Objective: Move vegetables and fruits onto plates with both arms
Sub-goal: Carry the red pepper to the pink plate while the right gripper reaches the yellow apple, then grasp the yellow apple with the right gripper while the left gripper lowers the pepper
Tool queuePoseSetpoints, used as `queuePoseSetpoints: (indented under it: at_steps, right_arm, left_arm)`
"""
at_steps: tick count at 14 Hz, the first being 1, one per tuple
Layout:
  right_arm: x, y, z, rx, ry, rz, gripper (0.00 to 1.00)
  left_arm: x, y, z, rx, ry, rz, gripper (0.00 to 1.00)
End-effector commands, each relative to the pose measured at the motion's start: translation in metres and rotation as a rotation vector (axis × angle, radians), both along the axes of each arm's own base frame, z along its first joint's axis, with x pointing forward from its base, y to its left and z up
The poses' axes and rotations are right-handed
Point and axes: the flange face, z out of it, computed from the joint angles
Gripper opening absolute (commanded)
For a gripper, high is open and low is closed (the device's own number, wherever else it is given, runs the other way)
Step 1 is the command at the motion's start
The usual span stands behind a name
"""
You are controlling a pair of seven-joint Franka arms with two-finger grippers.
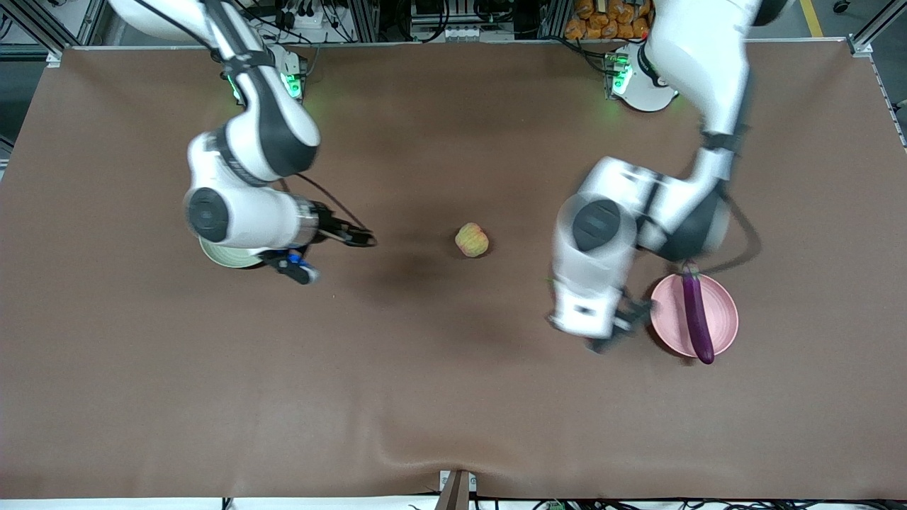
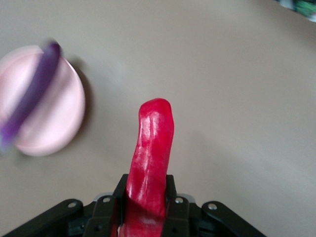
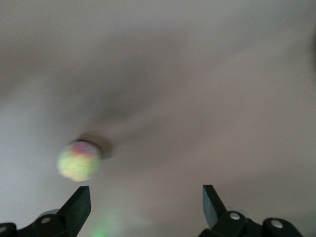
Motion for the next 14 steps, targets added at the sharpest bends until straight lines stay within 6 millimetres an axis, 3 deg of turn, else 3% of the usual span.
queuePoseSetpoints:
  at_steps: [1, 3, 4, 7, 9, 12, 14]
  right_arm:
    - [0.023, 0.054, -0.007, 0.005, 0.009, -0.127, 1.00]
    - [0.018, 0.102, -0.025, -0.013, -0.026, -0.201, 1.00]
    - [0.008, 0.124, -0.041, -0.023, -0.052, -0.199, 1.00]
    - [-0.011, 0.168, -0.073, -0.007, -0.144, -0.200, 1.00]
    - [-0.021, 0.183, -0.090, -0.025, -0.133, -0.240, 1.00]
    - [-0.048, 0.191, -0.112, -0.095, -0.049, -0.255, 1.00]
    - [-0.056, 0.195, -0.123, -0.120, -0.027, -0.294, 1.00]
  left_arm:
    - [0.009, 0.080, -0.027, 0.029, 0.112, -0.109, 0.00]
    - [0.012, 0.125, -0.046, 0.107, 0.156, -0.203, 0.00]
    - [0.010, 0.135, -0.056, 0.155, 0.174, -0.254, 0.00]
    - [0.000, 0.139, -0.086, 0.238, 0.191, -0.368, 0.00]
    - [-0.008, 0.140, -0.095, 0.236, 0.197, -0.382, 0.00]
    - [-0.025, 0.133, -0.112, 0.238, 0.249, -0.436, 0.00]
    - [-0.033, 0.131, -0.122, 0.281, 0.275, -0.496, 0.00]
